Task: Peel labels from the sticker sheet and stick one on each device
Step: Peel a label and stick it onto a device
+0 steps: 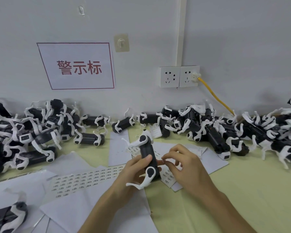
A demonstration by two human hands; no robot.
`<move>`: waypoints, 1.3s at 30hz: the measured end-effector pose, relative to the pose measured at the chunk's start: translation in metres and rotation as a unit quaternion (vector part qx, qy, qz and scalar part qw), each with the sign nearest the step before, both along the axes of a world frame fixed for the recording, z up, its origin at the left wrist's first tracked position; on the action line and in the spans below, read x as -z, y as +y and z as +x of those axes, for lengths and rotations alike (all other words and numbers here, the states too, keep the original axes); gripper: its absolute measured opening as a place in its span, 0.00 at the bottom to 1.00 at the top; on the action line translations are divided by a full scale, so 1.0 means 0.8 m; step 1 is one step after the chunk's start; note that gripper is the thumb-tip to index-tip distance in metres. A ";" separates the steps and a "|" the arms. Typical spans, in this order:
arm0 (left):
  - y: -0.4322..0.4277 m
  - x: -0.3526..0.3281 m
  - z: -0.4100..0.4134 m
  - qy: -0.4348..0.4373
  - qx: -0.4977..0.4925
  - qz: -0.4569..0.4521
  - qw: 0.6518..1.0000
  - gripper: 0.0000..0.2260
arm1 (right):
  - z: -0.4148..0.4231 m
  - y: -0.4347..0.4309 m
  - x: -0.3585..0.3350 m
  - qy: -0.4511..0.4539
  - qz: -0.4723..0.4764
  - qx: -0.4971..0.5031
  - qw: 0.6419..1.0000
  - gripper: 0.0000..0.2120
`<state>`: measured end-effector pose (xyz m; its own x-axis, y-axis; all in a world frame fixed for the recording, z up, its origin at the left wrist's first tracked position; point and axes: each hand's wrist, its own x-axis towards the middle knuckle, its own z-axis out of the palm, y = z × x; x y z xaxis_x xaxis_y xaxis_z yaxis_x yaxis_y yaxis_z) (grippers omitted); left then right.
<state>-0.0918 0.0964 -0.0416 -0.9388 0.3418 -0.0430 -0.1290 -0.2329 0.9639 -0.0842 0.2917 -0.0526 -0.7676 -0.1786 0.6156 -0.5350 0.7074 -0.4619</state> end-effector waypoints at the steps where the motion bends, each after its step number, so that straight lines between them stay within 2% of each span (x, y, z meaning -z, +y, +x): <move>1: -0.002 0.003 -0.001 -0.002 0.005 -0.008 1.000 0.25 | 0.000 0.000 -0.001 0.001 0.003 0.004 1.000 0.06; 5: -0.008 0.011 -0.002 -0.002 0.008 -0.027 1.000 0.26 | -0.001 -0.001 -0.002 0.013 0.014 0.024 1.000 0.09; 9: -0.001 0.007 -0.006 -0.010 -0.013 -0.022 1.000 0.31 | 0.001 -0.003 -0.002 0.034 -0.001 0.043 0.999 0.10; 11: -0.005 0.007 -0.005 -0.013 -0.032 -0.020 0.999 0.32 | 0.001 -0.005 -0.003 0.025 -0.056 0.045 0.997 0.11; 12: -0.008 0.005 0.000 -0.007 -0.033 -0.025 0.999 0.32 | 0.001 -0.005 -0.006 -0.008 -0.113 0.034 0.993 0.11; 14: -0.013 0.000 0.009 0.014 -0.039 -0.025 0.999 0.27 | 0.006 -0.007 -0.016 -0.139 -0.265 -0.039 0.954 0.11; 16: -0.013 -0.004 0.013 0.013 -0.047 -0.010 0.999 0.23 | 0.012 -0.014 -0.022 -0.283 -0.355 -0.137 0.880 0.26; 18: -0.009 -0.005 0.017 0.006 -0.038 0.019 0.999 0.23 | 0.017 -0.025 -0.019 -0.345 -0.382 -0.195 0.835 0.37; 21: -0.005 -0.006 0.021 0.013 -0.016 0.048 0.999 0.23 | 0.021 -0.042 -0.015 -0.323 -0.404 -0.186 0.836 0.39; 24: -0.006 -0.011 0.018 0.021 -0.022 0.002 1.000 0.25 | 0.017 -0.039 -0.017 -0.284 -0.432 -0.160 0.841 0.41; 27: -0.007 -0.014 0.015 0.015 -0.015 -0.036 0.999 0.29 | 0.013 -0.024 -0.024 -0.260 -0.470 -0.150 0.830 0.42; 29: -0.008 -0.010 0.015 0.002 -0.017 -0.021 1.000 0.25 | 0.009 -0.014 -0.027 -0.247 -0.502 -0.131 0.818 0.41; 31: -0.009 -0.006 0.010 -0.037 -0.063 0.036 0.997 0.21 | 0.006 -0.005 -0.029 -0.240 -0.548 -0.122 0.792 0.37; 33: -0.012 -0.005 0.006 -0.090 -0.099 0.106 0.985 0.20 | 0.005 0.001 -0.031 -0.238 -0.586 -0.134 0.763 0.28; 35: -0.014 -0.011 0.005 -0.121 -0.088 0.150 0.977 0.17 | 0.009 0.005 -0.035 -0.247 -0.597 -0.162 0.746 0.23; 36: -0.014 -0.015 0.007 -0.135 -0.066 0.161 0.975 0.18 | 0.012 0.005 -0.037 -0.255 -0.589 -0.174 0.746 0.21; 38: -0.015 -0.018 0.014 -0.139 -0.001 0.111 0.984 0.30 | 0.016 0.004 -0.041 -0.274 -0.555 -0.188 0.763 0.21; 39: -0.012 -0.020 0.018 -0.131 0.036 0.083 0.987 0.32 | 0.018 0.003 -0.041 -0.283 -0.534 -0.194 0.773 0.22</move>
<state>-0.0773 0.0868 -0.0260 -0.8759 0.4299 -0.2188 -0.3909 -0.3667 0.8442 -0.0701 0.2943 -0.0200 -0.9840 -0.0853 0.1566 -0.1098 -0.4019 -0.9091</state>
